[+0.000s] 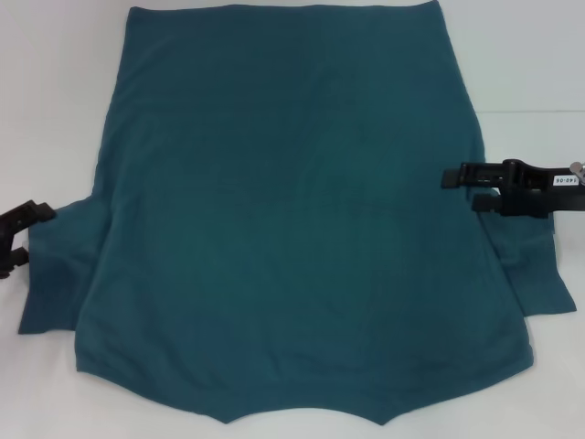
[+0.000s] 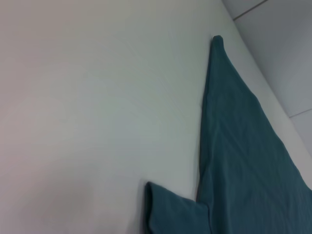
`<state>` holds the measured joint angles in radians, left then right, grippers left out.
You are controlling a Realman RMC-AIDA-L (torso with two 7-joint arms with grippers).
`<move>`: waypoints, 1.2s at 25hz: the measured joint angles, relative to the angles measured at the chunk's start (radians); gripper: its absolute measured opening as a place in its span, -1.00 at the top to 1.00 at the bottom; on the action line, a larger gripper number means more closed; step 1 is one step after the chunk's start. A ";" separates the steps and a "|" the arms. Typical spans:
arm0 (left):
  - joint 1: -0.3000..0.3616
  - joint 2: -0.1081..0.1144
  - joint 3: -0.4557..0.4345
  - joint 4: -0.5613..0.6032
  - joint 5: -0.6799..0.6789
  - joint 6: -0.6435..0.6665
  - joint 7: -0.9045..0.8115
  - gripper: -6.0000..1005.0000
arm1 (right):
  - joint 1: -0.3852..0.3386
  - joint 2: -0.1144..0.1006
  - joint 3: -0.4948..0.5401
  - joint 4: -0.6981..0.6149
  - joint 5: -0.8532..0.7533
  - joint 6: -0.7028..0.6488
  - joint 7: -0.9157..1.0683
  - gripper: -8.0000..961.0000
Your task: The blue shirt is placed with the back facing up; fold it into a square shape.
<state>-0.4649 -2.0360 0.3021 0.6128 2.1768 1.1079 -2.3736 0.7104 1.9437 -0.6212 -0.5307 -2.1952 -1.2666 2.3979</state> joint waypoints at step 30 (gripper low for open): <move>-0.024 0.008 0.043 0.003 0.052 0.031 0.083 0.60 | -0.002 0.001 0.003 0.000 0.011 0.001 -0.008 -0.84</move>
<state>-0.4885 -2.0284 0.3453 0.6156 2.2287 1.1387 -2.2908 0.7087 1.9443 -0.6181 -0.5307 -2.1843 -1.2656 2.3901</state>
